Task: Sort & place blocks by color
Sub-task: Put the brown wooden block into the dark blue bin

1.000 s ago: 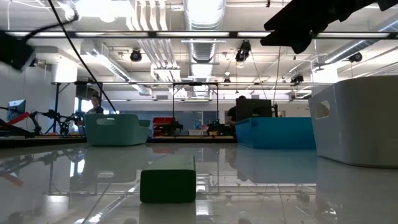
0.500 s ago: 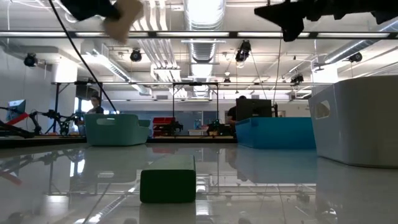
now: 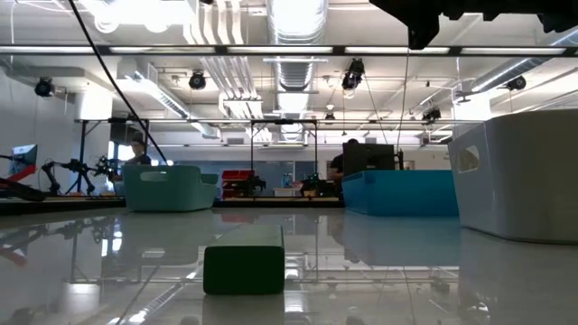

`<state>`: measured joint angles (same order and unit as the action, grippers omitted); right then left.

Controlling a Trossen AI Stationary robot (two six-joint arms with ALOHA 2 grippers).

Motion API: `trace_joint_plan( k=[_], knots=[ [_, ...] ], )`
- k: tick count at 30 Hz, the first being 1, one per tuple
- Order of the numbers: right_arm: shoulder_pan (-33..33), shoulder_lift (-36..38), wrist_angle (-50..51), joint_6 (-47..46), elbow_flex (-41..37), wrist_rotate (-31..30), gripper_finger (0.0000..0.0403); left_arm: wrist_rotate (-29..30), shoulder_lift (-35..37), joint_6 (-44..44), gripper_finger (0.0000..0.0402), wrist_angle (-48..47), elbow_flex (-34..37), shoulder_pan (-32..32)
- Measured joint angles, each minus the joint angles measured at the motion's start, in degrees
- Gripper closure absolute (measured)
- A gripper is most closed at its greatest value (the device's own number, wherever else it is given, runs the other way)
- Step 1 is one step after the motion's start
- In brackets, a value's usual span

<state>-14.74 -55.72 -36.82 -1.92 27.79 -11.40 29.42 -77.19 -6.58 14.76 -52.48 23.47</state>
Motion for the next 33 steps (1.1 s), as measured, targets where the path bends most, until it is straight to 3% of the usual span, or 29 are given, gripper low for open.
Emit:
trace_joint_plan(
  k=[17,33],
  knots=[
    [0.0,0.02,-1.48,0.47,0.0,-0.15,0.0174,-13.55,-13.72,0.11,0.0366,23.07,-0.72,-9.99],
    [0.0,0.0,0.68,-1.11,0.02,-0.2,0.0174,-14.57,-21.34,0.12,0.0366,21.74,-8.44,-11.7]
  ],
)
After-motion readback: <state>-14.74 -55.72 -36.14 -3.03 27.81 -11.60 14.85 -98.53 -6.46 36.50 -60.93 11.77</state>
